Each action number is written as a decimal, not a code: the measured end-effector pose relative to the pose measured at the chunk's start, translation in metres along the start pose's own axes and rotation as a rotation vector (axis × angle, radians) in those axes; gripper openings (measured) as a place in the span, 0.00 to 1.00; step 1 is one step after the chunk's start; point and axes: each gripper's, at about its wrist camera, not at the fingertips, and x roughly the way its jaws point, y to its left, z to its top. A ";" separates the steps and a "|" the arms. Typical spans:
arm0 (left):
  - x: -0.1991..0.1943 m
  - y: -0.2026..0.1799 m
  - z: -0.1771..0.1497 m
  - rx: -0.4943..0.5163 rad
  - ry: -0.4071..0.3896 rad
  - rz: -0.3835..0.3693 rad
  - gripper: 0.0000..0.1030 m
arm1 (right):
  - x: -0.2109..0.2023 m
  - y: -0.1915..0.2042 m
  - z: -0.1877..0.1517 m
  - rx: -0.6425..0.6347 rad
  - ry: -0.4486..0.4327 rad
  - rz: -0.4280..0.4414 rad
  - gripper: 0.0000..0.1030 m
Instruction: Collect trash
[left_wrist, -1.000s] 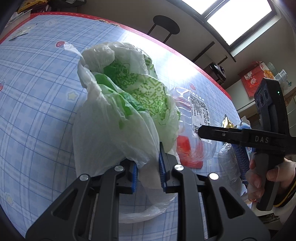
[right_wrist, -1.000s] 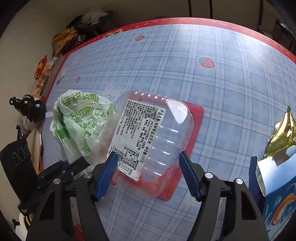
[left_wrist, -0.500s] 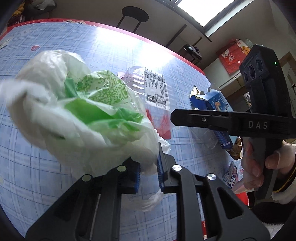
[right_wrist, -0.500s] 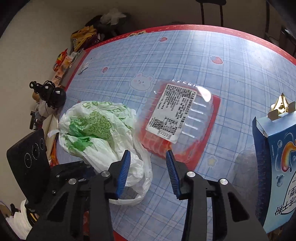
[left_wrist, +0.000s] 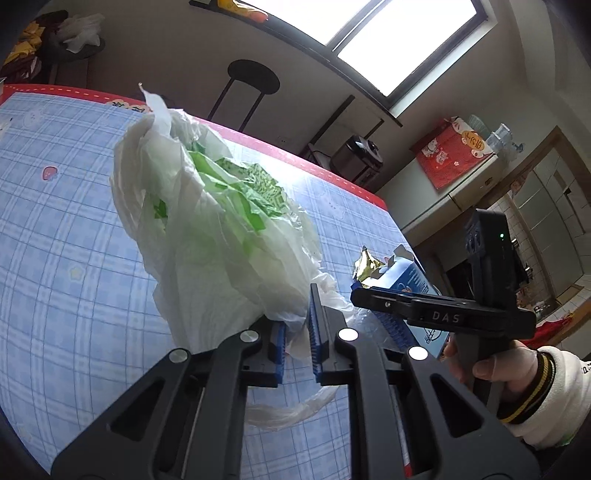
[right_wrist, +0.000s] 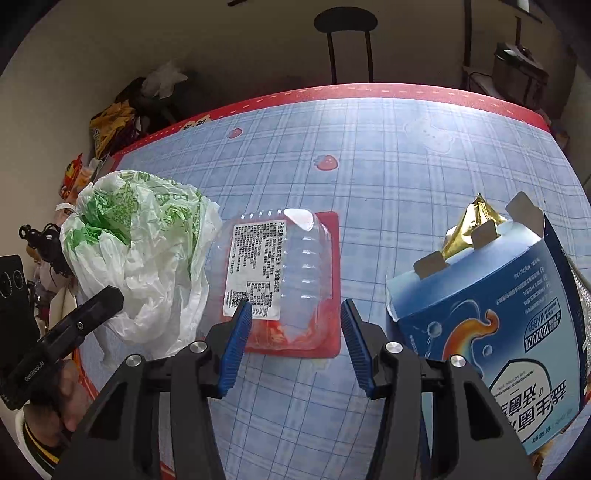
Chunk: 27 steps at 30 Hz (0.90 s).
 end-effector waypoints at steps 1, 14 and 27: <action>0.013 0.002 0.002 -0.004 0.029 0.020 0.14 | 0.004 -0.003 0.007 0.012 0.009 -0.003 0.52; 0.077 -0.010 0.000 0.130 0.162 0.193 0.14 | 0.059 0.003 0.045 -0.002 0.125 -0.054 0.53; 0.061 -0.015 -0.011 0.127 0.181 0.255 0.14 | 0.066 0.043 0.019 -0.007 0.176 0.077 0.44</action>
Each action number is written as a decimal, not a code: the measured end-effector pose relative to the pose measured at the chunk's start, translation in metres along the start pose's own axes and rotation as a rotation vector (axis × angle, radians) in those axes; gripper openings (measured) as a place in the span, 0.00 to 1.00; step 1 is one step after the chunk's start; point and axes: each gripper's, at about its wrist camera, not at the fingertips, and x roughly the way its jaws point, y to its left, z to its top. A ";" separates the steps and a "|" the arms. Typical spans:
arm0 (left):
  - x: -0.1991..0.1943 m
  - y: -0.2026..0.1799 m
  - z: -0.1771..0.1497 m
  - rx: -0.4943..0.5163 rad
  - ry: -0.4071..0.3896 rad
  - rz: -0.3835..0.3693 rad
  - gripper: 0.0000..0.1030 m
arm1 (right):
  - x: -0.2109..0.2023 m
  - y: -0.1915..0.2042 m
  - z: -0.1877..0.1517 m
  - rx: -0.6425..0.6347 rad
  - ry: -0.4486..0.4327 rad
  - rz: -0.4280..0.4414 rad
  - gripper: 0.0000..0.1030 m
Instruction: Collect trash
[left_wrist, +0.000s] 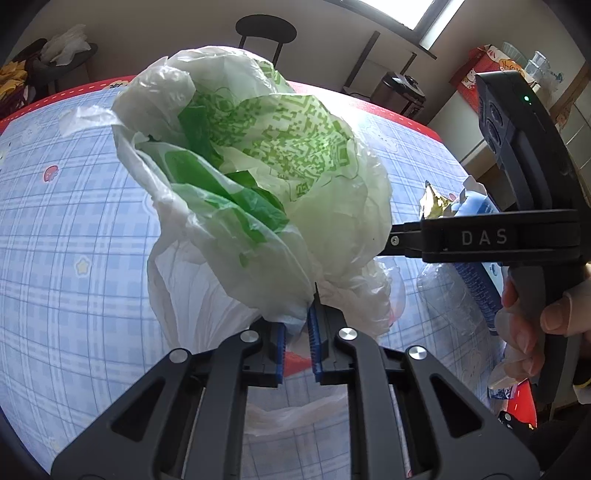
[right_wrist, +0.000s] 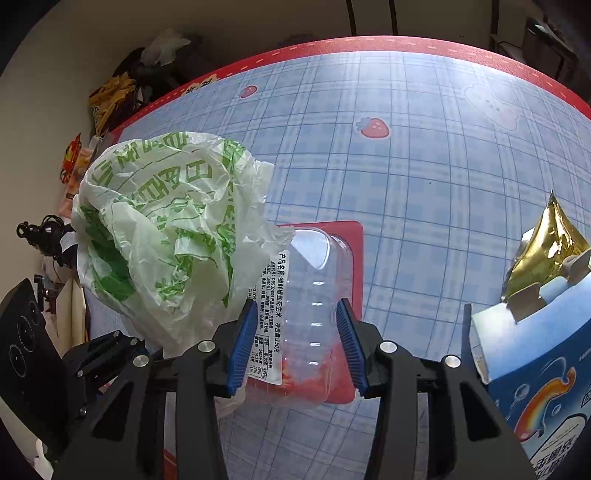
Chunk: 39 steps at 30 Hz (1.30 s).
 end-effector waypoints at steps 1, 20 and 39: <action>-0.005 0.006 -0.007 -0.016 0.000 0.002 0.14 | 0.001 0.005 -0.007 -0.005 0.005 0.015 0.44; -0.029 0.054 -0.036 -0.157 -0.033 -0.063 0.14 | 0.017 -0.015 -0.049 0.045 -0.067 0.078 0.88; -0.022 0.048 -0.050 -0.212 -0.038 -0.085 0.15 | 0.005 0.011 -0.055 0.024 -0.069 0.124 0.47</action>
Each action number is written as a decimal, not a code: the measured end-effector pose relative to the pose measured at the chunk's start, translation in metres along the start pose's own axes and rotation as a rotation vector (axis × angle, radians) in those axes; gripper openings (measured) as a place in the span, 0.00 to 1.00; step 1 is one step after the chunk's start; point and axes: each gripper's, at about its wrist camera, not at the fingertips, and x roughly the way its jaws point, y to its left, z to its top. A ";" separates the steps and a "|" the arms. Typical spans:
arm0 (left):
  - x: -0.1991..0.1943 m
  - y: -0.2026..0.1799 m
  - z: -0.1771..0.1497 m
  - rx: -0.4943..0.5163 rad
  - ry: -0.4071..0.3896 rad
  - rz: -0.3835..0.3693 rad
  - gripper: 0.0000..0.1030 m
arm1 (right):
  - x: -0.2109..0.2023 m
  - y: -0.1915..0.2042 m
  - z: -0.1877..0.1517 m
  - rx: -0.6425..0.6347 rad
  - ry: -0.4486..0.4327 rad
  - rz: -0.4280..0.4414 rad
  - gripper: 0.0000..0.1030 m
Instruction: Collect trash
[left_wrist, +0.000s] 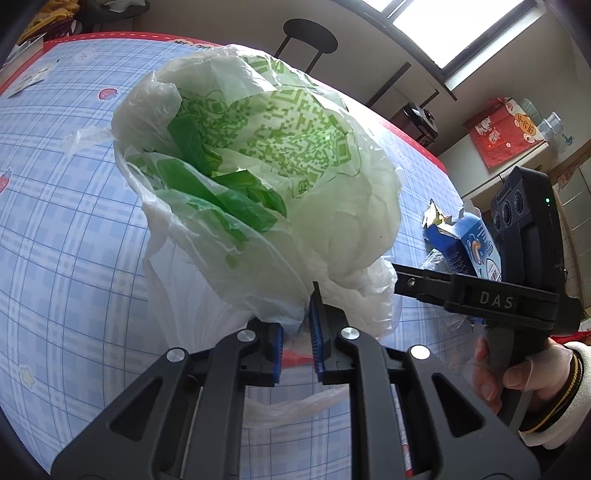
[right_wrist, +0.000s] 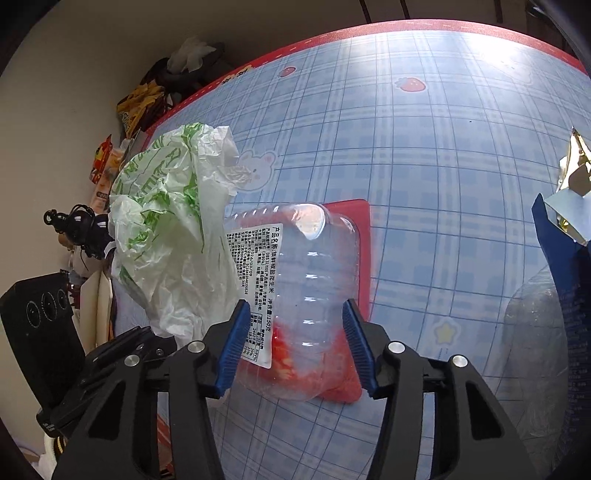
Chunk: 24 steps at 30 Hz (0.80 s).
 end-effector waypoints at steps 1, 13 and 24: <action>0.000 -0.001 -0.001 -0.001 0.003 -0.008 0.15 | -0.005 0.001 -0.001 -0.007 -0.004 -0.003 0.45; 0.000 -0.023 -0.023 0.007 0.037 -0.077 0.15 | -0.051 -0.011 -0.034 0.009 -0.053 -0.015 0.42; 0.006 -0.051 -0.049 -0.012 0.062 -0.255 0.14 | -0.087 -0.023 -0.063 0.039 -0.088 0.019 0.34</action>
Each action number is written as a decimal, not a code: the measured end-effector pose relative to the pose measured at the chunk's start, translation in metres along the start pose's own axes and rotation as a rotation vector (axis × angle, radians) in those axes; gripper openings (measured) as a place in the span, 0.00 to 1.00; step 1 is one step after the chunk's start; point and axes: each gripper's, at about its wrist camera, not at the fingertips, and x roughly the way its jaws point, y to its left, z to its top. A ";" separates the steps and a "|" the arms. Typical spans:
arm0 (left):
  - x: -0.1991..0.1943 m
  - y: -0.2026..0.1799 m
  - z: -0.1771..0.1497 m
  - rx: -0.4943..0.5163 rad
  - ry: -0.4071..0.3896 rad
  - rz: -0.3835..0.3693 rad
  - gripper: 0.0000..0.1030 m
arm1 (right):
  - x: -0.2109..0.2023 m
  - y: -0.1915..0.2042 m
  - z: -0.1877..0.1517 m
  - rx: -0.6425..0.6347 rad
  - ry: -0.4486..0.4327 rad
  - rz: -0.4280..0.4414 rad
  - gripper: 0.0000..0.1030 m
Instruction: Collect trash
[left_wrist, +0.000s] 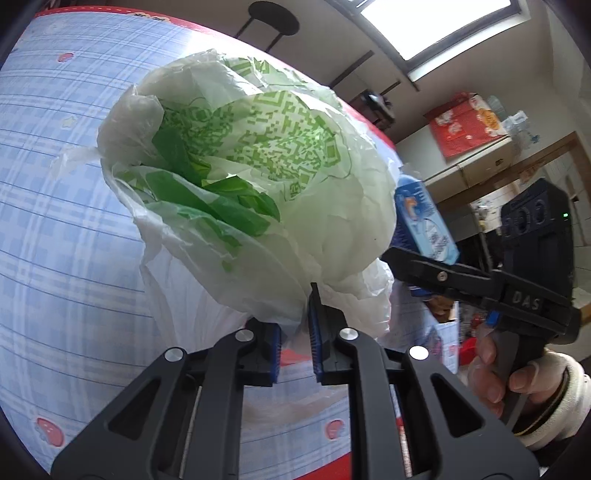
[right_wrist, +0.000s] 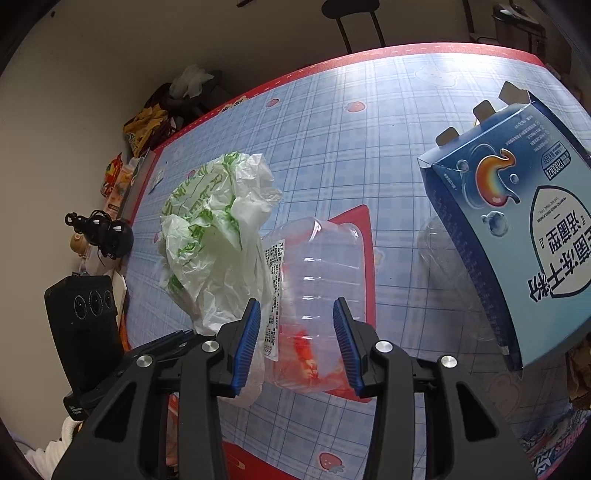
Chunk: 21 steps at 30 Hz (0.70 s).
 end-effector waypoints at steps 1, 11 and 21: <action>0.005 -0.008 0.000 0.007 0.012 -0.016 0.14 | -0.001 0.000 -0.003 -0.002 0.011 0.010 0.22; 0.010 -0.010 -0.014 -0.011 -0.020 0.054 0.13 | -0.023 -0.034 -0.019 0.019 0.002 -0.131 0.18; -0.039 0.016 -0.001 -0.032 -0.131 0.195 0.13 | 0.006 -0.016 -0.027 -0.087 0.035 -0.183 0.69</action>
